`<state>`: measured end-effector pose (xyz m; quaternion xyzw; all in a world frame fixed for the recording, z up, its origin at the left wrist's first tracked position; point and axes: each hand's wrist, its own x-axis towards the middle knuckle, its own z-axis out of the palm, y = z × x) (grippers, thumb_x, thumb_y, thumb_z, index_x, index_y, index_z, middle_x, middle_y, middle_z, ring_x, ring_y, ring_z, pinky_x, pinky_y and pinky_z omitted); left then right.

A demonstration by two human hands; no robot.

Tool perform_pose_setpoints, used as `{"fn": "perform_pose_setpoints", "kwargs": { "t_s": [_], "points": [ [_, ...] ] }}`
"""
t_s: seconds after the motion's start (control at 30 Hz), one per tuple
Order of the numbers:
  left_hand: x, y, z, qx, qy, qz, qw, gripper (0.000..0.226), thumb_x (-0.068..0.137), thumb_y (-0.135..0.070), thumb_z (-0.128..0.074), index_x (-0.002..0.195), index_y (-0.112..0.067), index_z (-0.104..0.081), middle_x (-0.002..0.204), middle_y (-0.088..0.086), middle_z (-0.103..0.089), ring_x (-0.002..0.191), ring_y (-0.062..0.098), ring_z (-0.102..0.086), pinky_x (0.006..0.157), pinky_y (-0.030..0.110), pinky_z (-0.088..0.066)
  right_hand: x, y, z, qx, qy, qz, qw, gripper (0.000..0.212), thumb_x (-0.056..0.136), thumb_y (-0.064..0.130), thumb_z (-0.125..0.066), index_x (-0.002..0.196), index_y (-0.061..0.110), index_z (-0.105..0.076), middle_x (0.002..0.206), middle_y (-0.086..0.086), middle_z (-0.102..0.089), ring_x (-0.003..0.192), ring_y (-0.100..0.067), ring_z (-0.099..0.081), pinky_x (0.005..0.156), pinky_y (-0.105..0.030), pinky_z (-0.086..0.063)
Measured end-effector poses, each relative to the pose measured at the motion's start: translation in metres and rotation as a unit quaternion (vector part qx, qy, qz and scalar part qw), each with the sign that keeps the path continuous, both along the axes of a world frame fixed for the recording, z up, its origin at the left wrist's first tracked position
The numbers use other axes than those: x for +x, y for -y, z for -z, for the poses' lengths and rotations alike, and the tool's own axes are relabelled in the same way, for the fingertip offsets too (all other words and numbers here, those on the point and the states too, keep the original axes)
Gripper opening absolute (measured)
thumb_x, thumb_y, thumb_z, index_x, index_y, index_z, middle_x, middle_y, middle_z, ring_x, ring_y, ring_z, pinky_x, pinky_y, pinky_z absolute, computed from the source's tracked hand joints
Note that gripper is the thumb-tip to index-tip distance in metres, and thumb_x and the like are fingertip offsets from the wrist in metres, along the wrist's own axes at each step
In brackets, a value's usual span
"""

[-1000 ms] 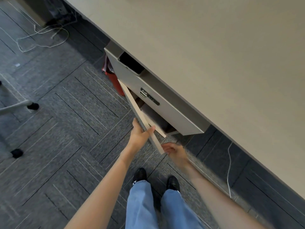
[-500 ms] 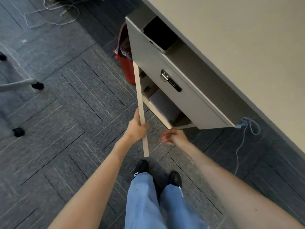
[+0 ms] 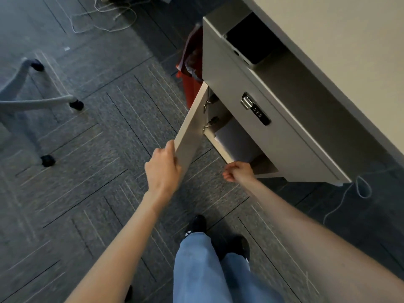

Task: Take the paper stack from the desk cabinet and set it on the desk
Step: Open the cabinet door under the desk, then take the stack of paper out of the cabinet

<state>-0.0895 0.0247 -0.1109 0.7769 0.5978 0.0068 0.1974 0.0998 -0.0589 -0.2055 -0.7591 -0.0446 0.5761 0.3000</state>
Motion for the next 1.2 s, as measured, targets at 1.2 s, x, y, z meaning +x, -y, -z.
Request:
{"fn": "perform_pose_setpoints", "kwargs": {
  "t_s": [1.2],
  "points": [
    [0.133,-0.095,0.279,-0.036,0.055,0.25,0.966,0.036,0.092,-0.01,-0.044,0.127,-0.006,-0.052,0.132,0.015,-0.052,0.121,0.034,-0.049,0.1,0.044,-0.041,0.092,-0.039,0.225,-0.113,0.215,0.007,0.97,0.053,0.085,0.031,-0.053,0.125,-0.005,-0.053,0.125,-0.014,-0.058,0.112,-0.032,-0.057,0.091,-0.037,-0.048]
  ]
}}
